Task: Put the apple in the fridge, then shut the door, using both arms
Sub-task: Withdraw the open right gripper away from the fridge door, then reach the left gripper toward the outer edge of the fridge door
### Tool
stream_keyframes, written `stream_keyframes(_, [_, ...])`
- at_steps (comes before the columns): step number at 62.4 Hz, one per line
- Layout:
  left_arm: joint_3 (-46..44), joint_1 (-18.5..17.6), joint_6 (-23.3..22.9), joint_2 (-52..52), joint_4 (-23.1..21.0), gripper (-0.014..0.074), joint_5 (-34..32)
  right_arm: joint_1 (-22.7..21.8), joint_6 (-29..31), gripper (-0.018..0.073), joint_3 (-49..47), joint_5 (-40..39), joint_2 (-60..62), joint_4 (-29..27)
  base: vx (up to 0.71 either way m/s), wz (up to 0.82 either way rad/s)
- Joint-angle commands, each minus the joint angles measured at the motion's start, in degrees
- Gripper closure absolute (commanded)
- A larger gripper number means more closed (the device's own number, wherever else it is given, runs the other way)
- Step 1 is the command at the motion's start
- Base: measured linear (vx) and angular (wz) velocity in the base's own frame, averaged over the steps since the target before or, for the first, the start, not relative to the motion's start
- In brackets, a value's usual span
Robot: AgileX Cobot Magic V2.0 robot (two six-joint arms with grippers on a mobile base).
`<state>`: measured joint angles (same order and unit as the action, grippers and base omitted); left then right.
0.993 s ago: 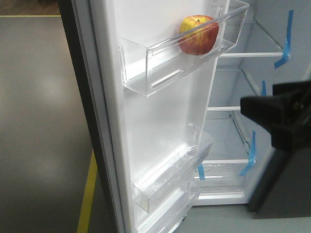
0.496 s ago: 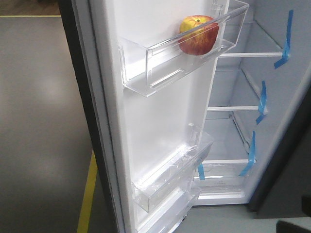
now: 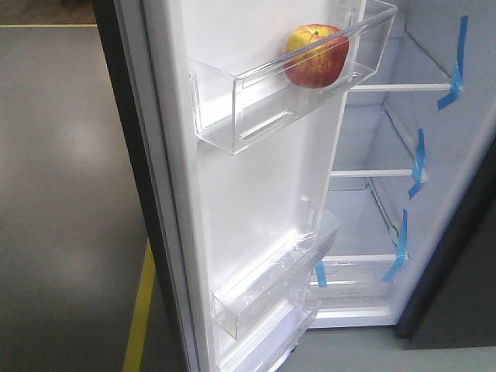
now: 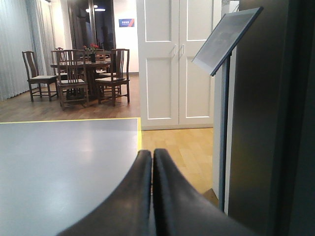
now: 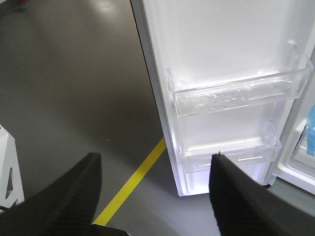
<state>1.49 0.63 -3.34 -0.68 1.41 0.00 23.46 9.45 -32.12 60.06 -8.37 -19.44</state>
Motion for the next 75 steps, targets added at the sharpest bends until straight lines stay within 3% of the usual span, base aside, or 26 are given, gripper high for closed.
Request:
stream_keyframes(1, [1.2,0.0,-0.6,-0.8,-0.6,0.0603,-4.4,0.1,0.3,0.0106,-1.2,-2.7,-0.7,-0.9,0.0,0.0])
stream_keyframes(31, [1.2,0.0,-0.7,-0.8,-0.8,0.0603,-5.6,0.1,0.4,0.0106,-1.2,-2.4,-0.7,-0.9,0.0,0.0])
stream_keyframes(44, [-0.7,0.0,-1.7,-0.3,-6.6,0.0603,-10.1,0.1,0.4,0.0106,-1.2,-2.4,-0.7,-1.0,0.0,0.0])
stream_keyframes(52, [-7.2,0.0,-1.6,3.7,-6.5,0.0603,-5.0,0.1,0.4,0.0106,-1.2,-2.4,-0.7,-1.0,0.0,0.0])
stream_keyframes(66, [-23.0,0.0,-1.4,21.1,-5.6,0.0603,9.4,0.1,0.4,0.0106,-1.2,-2.4,-0.7,-1.0,0.0,0.0])
stream_keyframes(75, [-33.7,0.0,2.7,34.6,-5.6,0.0603,18.5,0.1,0.5,0.0106,-1.2,-2.4,-0.7,-1.0,0.0,0.0])
